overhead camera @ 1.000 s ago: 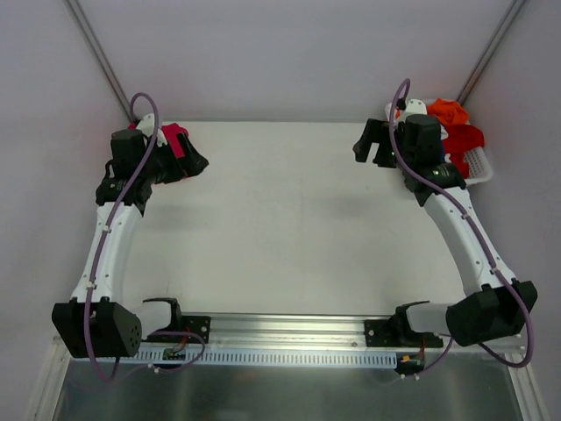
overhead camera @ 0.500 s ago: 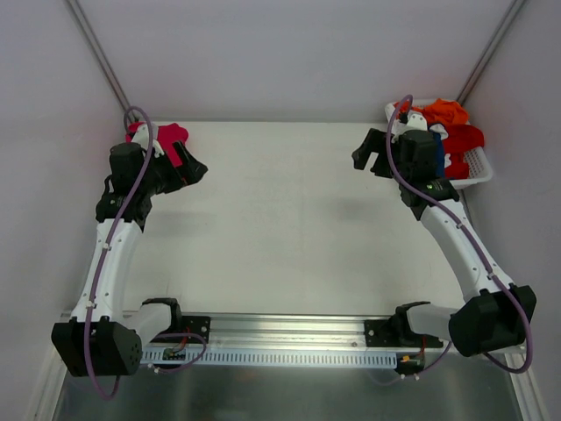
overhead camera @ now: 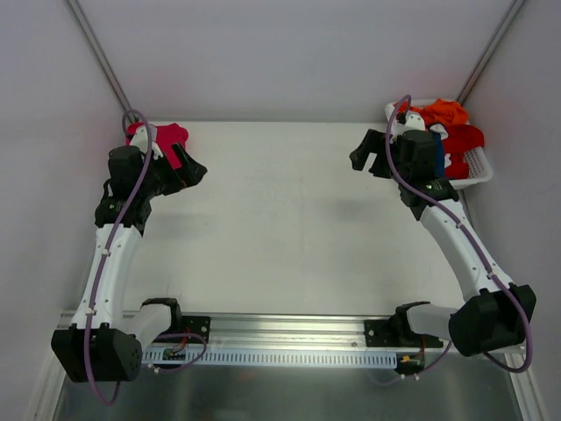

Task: Fold and stack the t-shirts
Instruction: Neatly place the folded tshirt to the corner

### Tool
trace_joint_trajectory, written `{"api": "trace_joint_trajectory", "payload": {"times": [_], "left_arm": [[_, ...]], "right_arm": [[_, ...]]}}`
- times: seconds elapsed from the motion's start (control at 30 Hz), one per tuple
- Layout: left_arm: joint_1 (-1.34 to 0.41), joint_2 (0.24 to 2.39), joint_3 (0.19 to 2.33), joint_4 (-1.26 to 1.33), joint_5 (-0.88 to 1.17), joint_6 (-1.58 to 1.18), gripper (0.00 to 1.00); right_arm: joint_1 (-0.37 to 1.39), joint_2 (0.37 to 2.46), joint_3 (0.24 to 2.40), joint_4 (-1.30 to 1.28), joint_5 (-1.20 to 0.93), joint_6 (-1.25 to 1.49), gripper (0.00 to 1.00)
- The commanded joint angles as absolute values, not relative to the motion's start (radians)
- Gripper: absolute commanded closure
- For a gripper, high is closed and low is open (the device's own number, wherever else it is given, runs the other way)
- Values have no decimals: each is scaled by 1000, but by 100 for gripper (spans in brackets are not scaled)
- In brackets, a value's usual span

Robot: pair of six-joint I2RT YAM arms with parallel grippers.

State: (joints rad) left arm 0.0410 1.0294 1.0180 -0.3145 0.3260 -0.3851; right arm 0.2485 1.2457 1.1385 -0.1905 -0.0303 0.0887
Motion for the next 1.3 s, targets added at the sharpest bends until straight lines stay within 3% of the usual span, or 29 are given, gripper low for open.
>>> {"api": "trace_joint_trajectory", "payload": {"times": [0.0,0.87,1.27], "left_arm": [[49,985,1008,-281,330,-382,1],[51,980,1025,-290,417,-202,1],[51,985,1038,-288,213,-262,1]], "right_arm": [[258,1203,1141,-158,-49,71,0],[258,1178,1075,-80,-6,138,1],[259,1224,1132,-26,-6,113,0]]}}
